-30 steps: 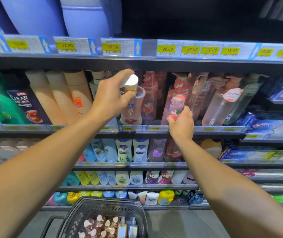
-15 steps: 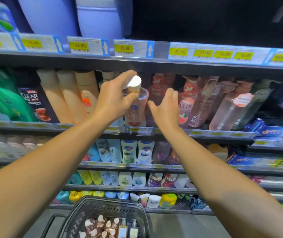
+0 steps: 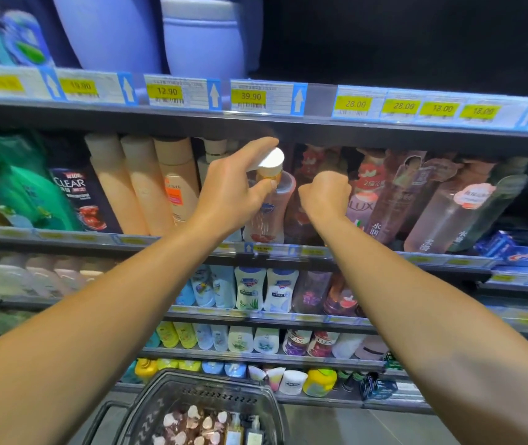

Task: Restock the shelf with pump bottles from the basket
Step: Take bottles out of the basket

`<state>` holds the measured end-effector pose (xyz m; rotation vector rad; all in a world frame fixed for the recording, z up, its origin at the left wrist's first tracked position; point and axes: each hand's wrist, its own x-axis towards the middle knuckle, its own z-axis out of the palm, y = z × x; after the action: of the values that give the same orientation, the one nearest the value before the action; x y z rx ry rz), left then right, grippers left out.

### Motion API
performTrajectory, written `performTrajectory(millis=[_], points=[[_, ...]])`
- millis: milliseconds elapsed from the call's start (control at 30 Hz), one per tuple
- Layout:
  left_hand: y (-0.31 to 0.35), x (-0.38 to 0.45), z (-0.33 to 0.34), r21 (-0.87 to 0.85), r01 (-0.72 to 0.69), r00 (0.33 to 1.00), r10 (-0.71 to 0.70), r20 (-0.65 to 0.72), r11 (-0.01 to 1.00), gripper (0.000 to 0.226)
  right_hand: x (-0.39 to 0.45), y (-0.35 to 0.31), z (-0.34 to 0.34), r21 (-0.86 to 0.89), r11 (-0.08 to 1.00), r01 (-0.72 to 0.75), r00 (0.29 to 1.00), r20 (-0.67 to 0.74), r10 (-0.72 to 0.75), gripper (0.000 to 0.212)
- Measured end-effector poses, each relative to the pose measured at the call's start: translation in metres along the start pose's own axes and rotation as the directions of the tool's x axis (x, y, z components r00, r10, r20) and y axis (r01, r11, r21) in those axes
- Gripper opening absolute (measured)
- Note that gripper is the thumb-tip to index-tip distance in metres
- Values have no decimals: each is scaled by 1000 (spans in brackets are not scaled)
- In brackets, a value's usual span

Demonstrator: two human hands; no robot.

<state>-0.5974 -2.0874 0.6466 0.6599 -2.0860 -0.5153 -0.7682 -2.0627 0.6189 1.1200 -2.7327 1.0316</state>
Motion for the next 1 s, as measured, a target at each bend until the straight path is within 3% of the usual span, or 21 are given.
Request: performTrajectory(millis=[100, 300, 433, 533, 567, 633, 733, 900, 1000], points=[[1, 3, 2, -12, -14, 1000, 14, 4, 1000, 53, -1, 3, -3, 14, 1000, -3, 1000, -24, 3, 28], [3, 4, 0, -26, 19, 1000, -20, -4, 999, 45, 1, 2, -6, -46, 999, 14, 999, 31, -12, 19], [2, 3, 1, -37, 57, 998, -57, -3, 998, 47, -13, 5, -8, 109, 994, 25, 994, -111, -13, 19], [1, 3, 1, -56, 70, 997, -71, -14, 996, 46, -40, 14, -3, 314, 913, 262, 936, -312, -161, 31], [0, 3, 1, -63, 71, 997, -72, -18, 996, 46, -49, 17, 2, 370, 861, 350, 918, -316, -238, 40], [-2, 4, 0, -82, 66, 997, -68, -24, 994, 47, -63, 22, 16, 454, 796, 400, 916, -178, -359, 55], [-6, 5, -3, -122, 71, 997, -71, 2, 990, 53, -68, 19, 33, 539, 793, 283, 923, 72, -378, 72], [-13, -1, 0, -183, 96, 995, -87, 57, 978, 61, -62, 19, 39, 588, 795, 147, 953, 132, -274, 45], [-11, -1, 10, -163, 108, 994, -101, 51, 981, 52, -65, 24, 33, 607, 787, 107, 962, 136, -236, 37]])
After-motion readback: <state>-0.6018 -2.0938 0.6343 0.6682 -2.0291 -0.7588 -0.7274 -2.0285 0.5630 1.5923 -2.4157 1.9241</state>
